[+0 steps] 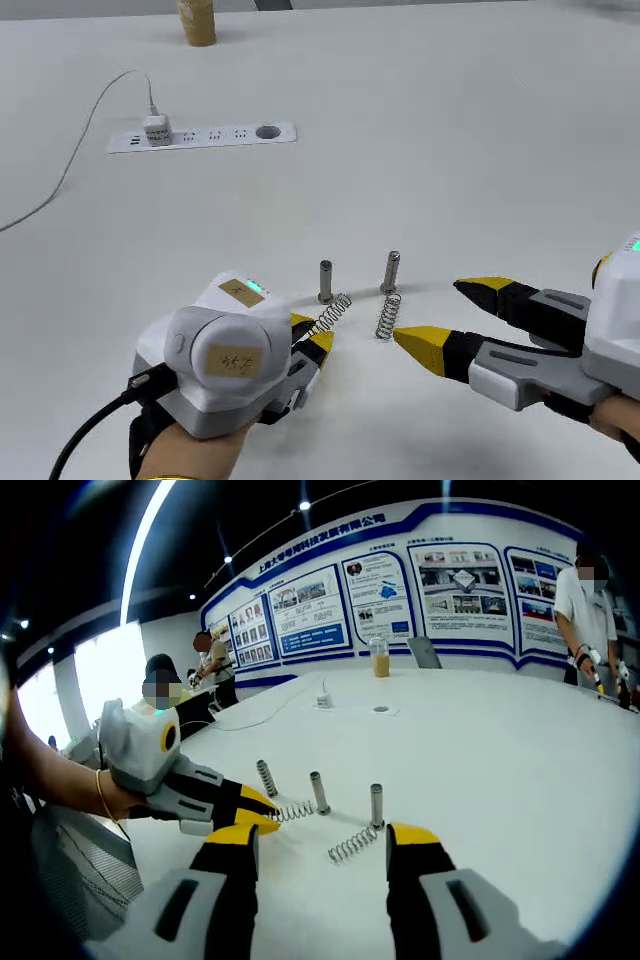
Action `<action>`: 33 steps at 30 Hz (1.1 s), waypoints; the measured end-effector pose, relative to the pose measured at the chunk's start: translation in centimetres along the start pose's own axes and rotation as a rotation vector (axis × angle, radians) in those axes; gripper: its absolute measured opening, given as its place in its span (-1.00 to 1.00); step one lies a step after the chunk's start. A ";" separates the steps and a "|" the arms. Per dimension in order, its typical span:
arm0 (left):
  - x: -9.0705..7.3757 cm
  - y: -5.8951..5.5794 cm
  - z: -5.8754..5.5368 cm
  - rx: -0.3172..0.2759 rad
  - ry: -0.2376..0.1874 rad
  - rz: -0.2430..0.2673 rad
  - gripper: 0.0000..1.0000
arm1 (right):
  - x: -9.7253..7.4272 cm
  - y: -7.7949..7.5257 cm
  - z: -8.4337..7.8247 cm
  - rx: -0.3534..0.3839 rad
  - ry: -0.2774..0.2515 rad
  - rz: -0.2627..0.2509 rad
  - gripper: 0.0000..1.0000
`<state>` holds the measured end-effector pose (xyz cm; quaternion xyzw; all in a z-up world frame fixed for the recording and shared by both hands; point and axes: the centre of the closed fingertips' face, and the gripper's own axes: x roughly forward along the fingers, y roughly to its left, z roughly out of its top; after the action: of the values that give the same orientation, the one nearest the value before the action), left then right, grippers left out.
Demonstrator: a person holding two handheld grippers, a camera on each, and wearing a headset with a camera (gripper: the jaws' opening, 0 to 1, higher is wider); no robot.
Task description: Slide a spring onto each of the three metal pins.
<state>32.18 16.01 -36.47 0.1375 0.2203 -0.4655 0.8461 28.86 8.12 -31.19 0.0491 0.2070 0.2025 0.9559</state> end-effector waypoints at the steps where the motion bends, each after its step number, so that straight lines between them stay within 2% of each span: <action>1: -0.2 0.0 0.1 0.001 -0.006 0.000 -0.79 | 0.1 0.1 0.2 0.004 -0.004 0.004 0.04; 6: -1.6 0.2 1.0 -0.001 -0.048 0.008 -0.79 | 0.6 0.9 1.4 0.051 -0.037 0.041 0.00; 8: -2.1 0.2 1.5 -0.006 -0.077 0.011 -0.79 | 0.8 1.3 1.7 0.085 -0.046 0.057 -0.03; 16: -4.0 0.2 2.5 -0.002 -0.137 0.018 -0.79 | 1.9 3.3 2.9 0.110 -0.059 0.118 -0.10; 19: -4.7 0.0 2.9 0.011 -0.162 0.016 -0.79 | 2.3 4.0 3.5 0.145 -0.075 0.150 -0.13; 24: -5.6 -0.1 3.6 0.005 -0.214 0.013 -0.79 | 2.8 5.1 4.1 0.199 -0.088 0.201 -0.22; 27: -5.9 0.0 3.8 0.021 -0.233 0.019 -0.79 | 2.8 5.7 4.4 0.232 -0.098 0.220 -0.30; 33: -6.5 0.0 4.3 0.017 -0.282 0.011 -0.79 | 3.1 6.5 4.5 0.273 -0.103 0.244 -0.37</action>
<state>30.18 18.85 -29.46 0.0792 0.0947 -0.4775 0.8699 30.86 15.30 -27.11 0.2135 0.1760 0.2842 0.9180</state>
